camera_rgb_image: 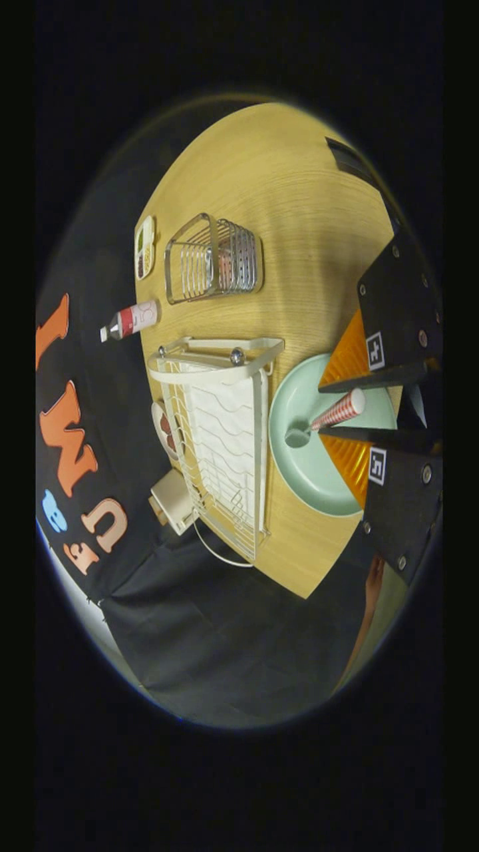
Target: Take the plate from the dish rack, then take the spoon from the basket and place it into the plate.
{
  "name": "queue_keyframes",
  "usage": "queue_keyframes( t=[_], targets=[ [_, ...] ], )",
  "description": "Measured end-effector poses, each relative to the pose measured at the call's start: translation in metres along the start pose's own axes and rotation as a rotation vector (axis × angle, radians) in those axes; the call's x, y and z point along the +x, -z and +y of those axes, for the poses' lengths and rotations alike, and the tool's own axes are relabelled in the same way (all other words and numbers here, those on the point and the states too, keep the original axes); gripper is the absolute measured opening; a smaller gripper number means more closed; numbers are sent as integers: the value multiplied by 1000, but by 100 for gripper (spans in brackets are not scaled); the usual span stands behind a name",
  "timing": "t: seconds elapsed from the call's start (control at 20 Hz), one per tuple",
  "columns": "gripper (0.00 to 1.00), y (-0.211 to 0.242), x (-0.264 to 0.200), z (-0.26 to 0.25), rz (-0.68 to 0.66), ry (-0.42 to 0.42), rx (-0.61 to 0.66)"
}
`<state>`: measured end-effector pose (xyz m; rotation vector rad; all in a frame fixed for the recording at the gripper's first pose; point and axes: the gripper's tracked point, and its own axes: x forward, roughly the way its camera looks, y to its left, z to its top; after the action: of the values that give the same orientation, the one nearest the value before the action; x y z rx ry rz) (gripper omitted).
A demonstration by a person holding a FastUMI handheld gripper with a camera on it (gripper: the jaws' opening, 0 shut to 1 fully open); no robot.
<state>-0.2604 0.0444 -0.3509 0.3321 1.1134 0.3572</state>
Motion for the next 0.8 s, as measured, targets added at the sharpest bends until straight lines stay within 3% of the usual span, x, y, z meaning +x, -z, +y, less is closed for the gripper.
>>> queue_keyframes(
  t=[0.3, 0.8],
  targets=[
    [53, -34, -16, -10, -70, 70, -29],
    [83, -175, -93, -4, -446, 178, -150]
  ],
)
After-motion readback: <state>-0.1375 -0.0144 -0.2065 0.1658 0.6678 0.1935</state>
